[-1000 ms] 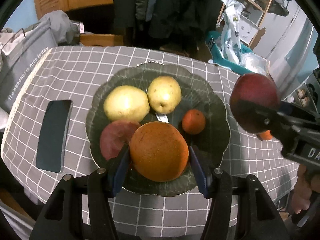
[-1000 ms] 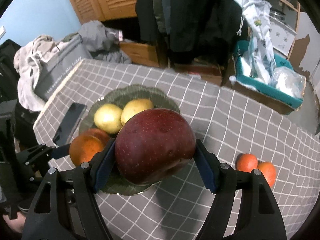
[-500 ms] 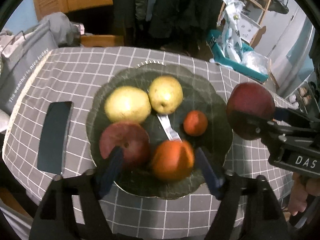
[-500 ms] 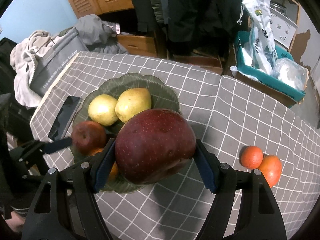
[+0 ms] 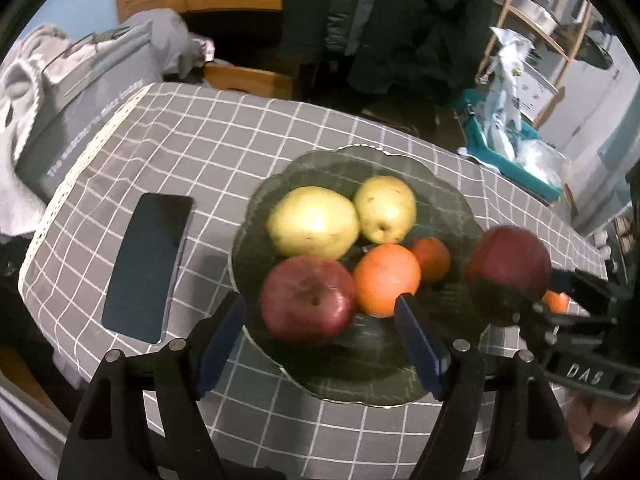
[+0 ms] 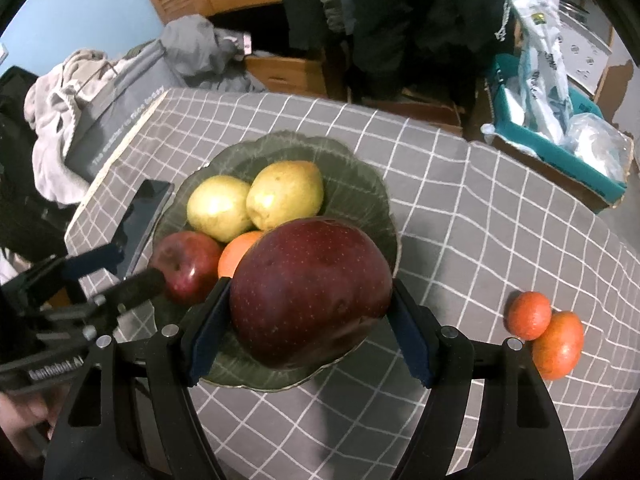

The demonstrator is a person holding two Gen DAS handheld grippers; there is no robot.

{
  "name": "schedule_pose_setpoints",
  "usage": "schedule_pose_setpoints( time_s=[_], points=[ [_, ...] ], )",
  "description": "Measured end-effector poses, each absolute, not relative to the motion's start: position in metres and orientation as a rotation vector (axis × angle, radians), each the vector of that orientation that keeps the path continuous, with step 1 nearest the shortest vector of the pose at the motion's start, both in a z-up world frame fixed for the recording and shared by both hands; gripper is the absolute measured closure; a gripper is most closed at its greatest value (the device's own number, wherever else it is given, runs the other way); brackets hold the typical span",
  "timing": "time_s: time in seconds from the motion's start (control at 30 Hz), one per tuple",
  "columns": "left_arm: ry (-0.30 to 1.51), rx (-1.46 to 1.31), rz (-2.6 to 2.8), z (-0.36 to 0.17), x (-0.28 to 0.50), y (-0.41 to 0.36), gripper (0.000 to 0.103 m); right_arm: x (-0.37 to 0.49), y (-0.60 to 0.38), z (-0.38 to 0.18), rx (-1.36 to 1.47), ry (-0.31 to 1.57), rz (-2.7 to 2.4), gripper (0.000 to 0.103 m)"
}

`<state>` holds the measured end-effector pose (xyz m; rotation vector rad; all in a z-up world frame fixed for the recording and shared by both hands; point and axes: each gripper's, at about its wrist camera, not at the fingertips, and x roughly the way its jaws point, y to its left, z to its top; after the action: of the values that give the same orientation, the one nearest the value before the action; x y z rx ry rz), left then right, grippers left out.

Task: Organize fruits
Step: 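Lower the orange into the bowl and open the left tool while the right tool releases the apple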

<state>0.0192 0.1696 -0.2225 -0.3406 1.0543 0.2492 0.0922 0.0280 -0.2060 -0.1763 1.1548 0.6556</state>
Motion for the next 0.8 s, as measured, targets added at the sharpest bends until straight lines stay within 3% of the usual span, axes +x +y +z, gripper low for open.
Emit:
schedule_pose_setpoints(
  time_s=[0.47,0.57,0.8],
  points=[
    [1.058,-0.358,0.275,-0.223,0.015,0.178,0.025,0.085,0.039,-0.228,-0.248,1.217,0.660,0.026],
    [1.058,-0.360,0.274,-0.223,0.015,0.178,0.025,0.086,0.035,-0.216,-0.219,1.168,0.672,0.019],
    [1.048,-0.348,0.267,-0.217,0.015,0.173,0.025,0.095,0.021,-0.192,-0.174,1.105,0.618,0.019]
  ],
)
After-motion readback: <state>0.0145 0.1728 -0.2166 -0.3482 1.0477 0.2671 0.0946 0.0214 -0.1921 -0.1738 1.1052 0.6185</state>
